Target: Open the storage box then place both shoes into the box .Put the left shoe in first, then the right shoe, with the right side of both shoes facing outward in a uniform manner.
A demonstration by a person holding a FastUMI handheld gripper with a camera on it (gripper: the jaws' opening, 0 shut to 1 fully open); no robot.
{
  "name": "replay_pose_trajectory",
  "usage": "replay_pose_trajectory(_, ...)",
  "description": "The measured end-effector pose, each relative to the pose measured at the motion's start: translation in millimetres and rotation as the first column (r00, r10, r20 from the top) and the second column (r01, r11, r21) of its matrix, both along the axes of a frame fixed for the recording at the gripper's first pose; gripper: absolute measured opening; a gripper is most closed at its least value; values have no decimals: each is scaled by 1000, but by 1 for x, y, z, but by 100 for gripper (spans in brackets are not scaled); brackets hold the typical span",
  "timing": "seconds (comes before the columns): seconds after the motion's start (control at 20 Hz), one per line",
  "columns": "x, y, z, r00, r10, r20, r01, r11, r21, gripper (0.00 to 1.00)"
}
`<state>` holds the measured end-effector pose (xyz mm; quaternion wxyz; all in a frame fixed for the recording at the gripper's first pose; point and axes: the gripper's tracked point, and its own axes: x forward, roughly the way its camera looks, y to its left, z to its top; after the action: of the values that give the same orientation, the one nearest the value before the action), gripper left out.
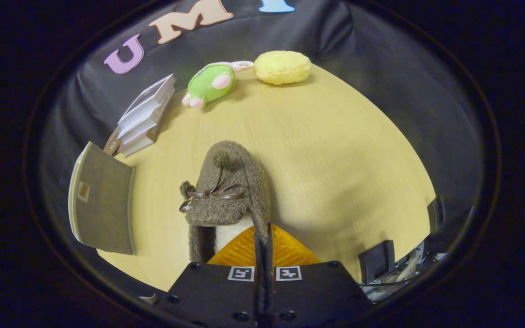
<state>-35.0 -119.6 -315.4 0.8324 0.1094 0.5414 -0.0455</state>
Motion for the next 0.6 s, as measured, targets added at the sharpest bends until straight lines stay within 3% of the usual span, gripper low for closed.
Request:
replay_pose_trajectory(0.25,8,30,32,998,-26,49,24,999,47,3)
replay_pose_trajectory(0.6,29,116,89,992,28,126,-45,991,128,3)
